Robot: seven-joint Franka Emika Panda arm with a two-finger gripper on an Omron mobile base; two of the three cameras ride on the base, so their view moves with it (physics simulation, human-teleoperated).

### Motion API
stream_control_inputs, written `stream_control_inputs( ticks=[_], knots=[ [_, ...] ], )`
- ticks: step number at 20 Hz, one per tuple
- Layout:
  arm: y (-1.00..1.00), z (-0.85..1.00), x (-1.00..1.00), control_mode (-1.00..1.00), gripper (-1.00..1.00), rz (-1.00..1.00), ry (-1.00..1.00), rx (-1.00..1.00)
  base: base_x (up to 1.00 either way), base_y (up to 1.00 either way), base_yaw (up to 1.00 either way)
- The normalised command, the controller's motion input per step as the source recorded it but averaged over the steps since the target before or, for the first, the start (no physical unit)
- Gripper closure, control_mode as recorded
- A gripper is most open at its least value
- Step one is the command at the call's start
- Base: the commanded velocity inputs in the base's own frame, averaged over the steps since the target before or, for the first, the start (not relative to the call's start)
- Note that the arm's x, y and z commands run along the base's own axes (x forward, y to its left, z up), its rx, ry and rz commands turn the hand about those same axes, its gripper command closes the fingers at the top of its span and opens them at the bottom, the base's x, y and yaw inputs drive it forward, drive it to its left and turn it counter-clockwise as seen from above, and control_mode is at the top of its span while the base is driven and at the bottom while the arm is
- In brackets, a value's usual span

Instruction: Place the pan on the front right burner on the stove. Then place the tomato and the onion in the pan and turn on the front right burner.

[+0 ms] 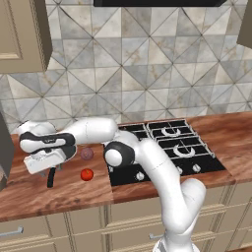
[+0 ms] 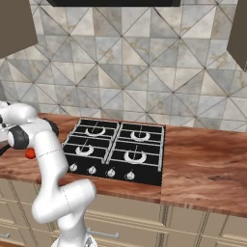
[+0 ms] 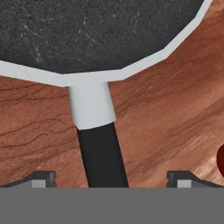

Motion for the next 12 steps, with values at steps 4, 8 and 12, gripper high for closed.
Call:
stream_control_inputs(
  ticks=[4, 8, 12],
  knots=[
    [-0.11, -0.34, -0.14, -1.0, 1.0, -0.01, 0.04, 0.01, 0.0, 0.0, 0.0],
    [-0.03, -0.17, -0.18, -1.0, 1.0, -0.02, 0.0, 0.0, 0.0, 0.0, 0.0],
    [-0.25, -0.1, -0.44, -1.0, 1.0, -0.04, -0.03, 0.0, 0.0, 0.0, 0.0]
  ],
)
